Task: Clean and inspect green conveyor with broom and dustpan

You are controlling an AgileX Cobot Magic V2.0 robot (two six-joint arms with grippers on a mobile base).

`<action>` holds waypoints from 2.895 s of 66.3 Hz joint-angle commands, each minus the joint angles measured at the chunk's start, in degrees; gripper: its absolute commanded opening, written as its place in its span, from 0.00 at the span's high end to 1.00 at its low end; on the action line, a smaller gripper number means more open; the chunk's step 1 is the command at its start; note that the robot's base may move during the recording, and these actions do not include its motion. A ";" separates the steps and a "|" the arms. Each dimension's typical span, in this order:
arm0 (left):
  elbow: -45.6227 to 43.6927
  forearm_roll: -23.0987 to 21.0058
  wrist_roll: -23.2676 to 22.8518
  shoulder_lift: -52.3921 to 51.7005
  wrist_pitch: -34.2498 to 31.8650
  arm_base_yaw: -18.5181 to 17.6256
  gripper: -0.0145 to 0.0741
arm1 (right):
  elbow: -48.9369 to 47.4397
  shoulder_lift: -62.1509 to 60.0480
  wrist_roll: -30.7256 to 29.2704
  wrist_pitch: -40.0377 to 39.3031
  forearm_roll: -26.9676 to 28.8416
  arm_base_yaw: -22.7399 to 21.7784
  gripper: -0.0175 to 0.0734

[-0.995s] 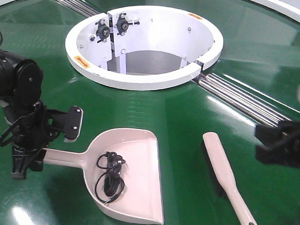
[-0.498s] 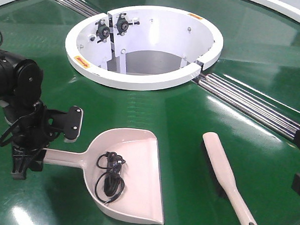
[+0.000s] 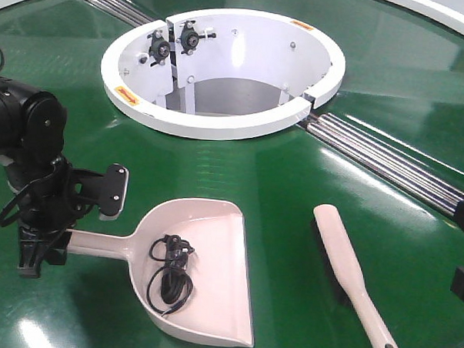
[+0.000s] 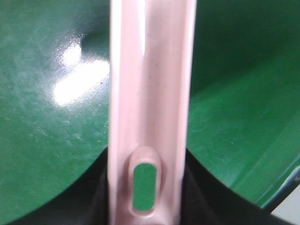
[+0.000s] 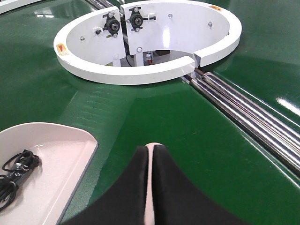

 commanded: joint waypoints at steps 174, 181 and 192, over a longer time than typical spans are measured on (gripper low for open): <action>9.62 0.28 -50.72 -57.72 -38.80 -0.48 0.86 | 1.47 -1.53 -1.62 -12.99 2.07 -0.33 0.82; 19.64 -3.00 -51.22 -65.49 -44.43 -0.48 0.86 | 7.26 -4.49 -1.58 -20.59 2.48 -0.33 0.82; 35.23 -9.38 -51.22 -74.80 -51.40 -0.48 0.86 | 15.51 -8.38 -3.26 -26.02 2.43 -0.33 0.82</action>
